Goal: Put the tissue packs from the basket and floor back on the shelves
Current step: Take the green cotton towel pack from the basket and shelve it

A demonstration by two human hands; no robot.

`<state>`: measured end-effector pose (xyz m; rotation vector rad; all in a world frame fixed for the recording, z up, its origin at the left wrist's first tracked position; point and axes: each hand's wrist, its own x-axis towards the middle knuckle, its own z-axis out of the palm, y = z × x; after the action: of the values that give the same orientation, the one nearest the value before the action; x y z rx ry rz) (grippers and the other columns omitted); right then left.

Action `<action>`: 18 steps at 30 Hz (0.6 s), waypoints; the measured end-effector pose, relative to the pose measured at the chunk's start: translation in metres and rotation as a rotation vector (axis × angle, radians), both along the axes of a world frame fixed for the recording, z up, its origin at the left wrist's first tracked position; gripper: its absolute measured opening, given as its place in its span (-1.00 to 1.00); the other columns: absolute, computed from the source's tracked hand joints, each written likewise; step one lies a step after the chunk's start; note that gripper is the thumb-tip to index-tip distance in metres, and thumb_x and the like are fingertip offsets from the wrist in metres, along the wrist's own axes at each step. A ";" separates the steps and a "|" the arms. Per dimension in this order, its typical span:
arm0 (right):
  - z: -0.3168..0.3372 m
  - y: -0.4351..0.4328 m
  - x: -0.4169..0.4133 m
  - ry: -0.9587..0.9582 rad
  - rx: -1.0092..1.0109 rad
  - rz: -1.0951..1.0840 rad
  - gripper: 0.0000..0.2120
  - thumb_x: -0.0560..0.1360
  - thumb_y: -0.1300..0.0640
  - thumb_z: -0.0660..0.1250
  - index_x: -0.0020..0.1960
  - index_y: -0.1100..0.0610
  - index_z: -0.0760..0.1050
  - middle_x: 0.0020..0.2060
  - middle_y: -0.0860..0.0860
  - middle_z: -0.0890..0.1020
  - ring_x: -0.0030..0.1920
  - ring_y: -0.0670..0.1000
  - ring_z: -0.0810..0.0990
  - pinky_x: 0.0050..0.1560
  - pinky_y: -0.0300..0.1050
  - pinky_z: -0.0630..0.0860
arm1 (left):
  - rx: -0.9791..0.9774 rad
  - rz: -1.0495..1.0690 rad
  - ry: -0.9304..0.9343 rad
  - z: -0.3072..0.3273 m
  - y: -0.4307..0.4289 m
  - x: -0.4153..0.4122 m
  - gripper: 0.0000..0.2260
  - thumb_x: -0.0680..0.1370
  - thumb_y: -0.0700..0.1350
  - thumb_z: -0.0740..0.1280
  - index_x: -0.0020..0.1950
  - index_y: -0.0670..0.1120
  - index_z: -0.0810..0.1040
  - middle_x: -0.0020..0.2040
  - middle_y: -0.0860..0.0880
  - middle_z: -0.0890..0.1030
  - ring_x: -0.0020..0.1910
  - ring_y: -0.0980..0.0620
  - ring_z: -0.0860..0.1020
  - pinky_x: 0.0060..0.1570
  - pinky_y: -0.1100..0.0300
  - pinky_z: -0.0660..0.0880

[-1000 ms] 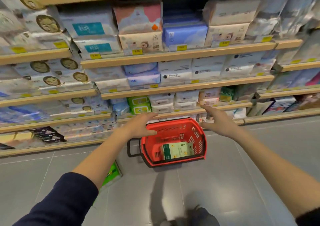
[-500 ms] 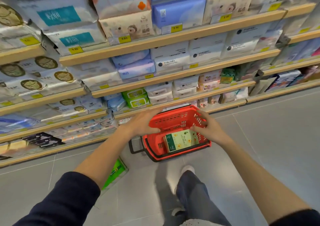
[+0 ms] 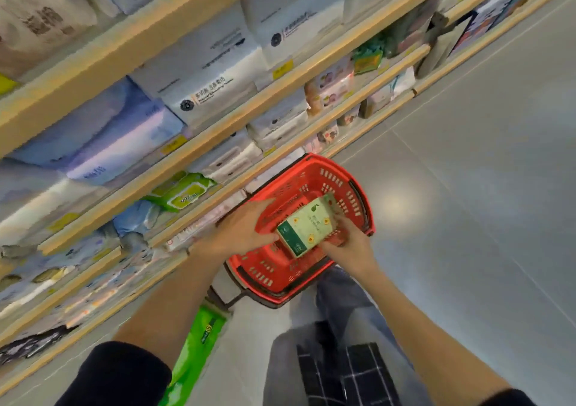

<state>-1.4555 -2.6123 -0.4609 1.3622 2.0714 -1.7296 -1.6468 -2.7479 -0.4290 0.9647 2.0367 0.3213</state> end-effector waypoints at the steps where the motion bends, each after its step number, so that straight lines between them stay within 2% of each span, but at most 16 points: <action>1: -0.010 -0.003 -0.004 -0.021 -0.029 -0.053 -0.37 0.31 0.14 0.45 0.35 0.13 0.33 0.16 0.06 0.56 0.16 0.06 0.54 0.13 -0.02 0.50 | -0.025 -0.024 -0.005 -0.012 0.007 -0.006 -0.26 0.40 0.10 0.40 0.49 -0.01 0.15 0.46 -0.04 0.30 0.41 0.00 0.30 0.35 -0.03 0.31; 4: -0.050 -0.015 -0.016 -0.032 -0.085 -0.202 -0.30 0.28 0.08 0.43 0.37 0.09 0.29 0.23 0.07 0.52 0.21 0.08 0.50 0.17 0.14 0.49 | -0.080 -0.084 -0.013 -0.053 0.026 -0.022 -0.28 0.44 0.05 0.39 0.50 0.05 0.09 0.48 -0.03 0.24 0.44 0.01 0.24 0.37 0.05 0.25; 7: -0.098 -0.029 -0.028 -0.038 -0.147 -0.327 -0.24 0.23 0.00 0.39 0.40 0.04 0.25 0.27 0.03 0.50 0.27 0.03 0.47 0.21 0.13 0.47 | -0.088 -0.122 -0.040 -0.103 0.040 -0.033 -0.26 0.42 0.11 0.38 0.49 0.10 0.08 0.49 -0.02 0.23 0.44 0.03 0.23 0.39 0.02 0.23; 9: -0.132 -0.038 -0.037 -0.027 -0.185 -0.427 -0.25 0.25 0.03 0.41 0.40 0.04 0.25 0.30 0.01 0.47 0.30 0.00 0.44 0.27 0.09 0.44 | -0.086 -0.149 -0.049 -0.143 0.045 -0.037 -0.24 0.37 0.15 0.36 0.49 0.13 0.08 0.49 0.01 0.23 0.44 0.04 0.23 0.40 -0.01 0.22; 12: -0.185 -0.051 -0.048 -0.043 -0.192 -0.533 -0.31 0.33 0.13 0.43 0.41 0.04 0.26 0.32 -0.04 0.43 0.32 -0.07 0.39 0.33 -0.10 0.35 | -0.080 -0.190 -0.080 -0.205 0.048 -0.040 -0.26 0.40 0.05 0.40 0.48 0.14 0.10 0.47 0.03 0.26 0.42 0.01 0.28 0.35 -0.05 0.29; 15: -0.241 -0.067 -0.057 -0.075 -0.179 -0.603 -0.32 0.35 0.19 0.41 0.41 0.02 0.25 0.31 -0.01 0.42 0.32 -0.08 0.36 0.29 -0.22 0.29 | -0.082 -0.247 -0.126 -0.269 0.042 -0.046 -0.27 0.41 -0.02 0.44 0.47 0.14 0.11 0.43 -0.01 0.30 0.40 0.01 0.31 0.35 0.06 0.27; 18: -0.296 -0.078 -0.064 -0.132 -0.175 -0.679 -0.30 0.34 0.26 0.40 0.42 0.02 0.22 0.31 0.06 0.39 0.34 -0.02 0.32 0.29 -0.23 0.25 | -0.101 -0.298 -0.142 -0.329 0.033 -0.052 -0.23 0.36 0.05 0.41 0.48 0.07 0.11 0.40 -0.05 0.35 0.38 0.03 0.31 0.34 0.13 0.25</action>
<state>-1.5199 -2.6907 -0.7565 2.2112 1.4248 -1.8988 -1.6993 -2.7150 -0.7578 1.1309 1.7346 0.1209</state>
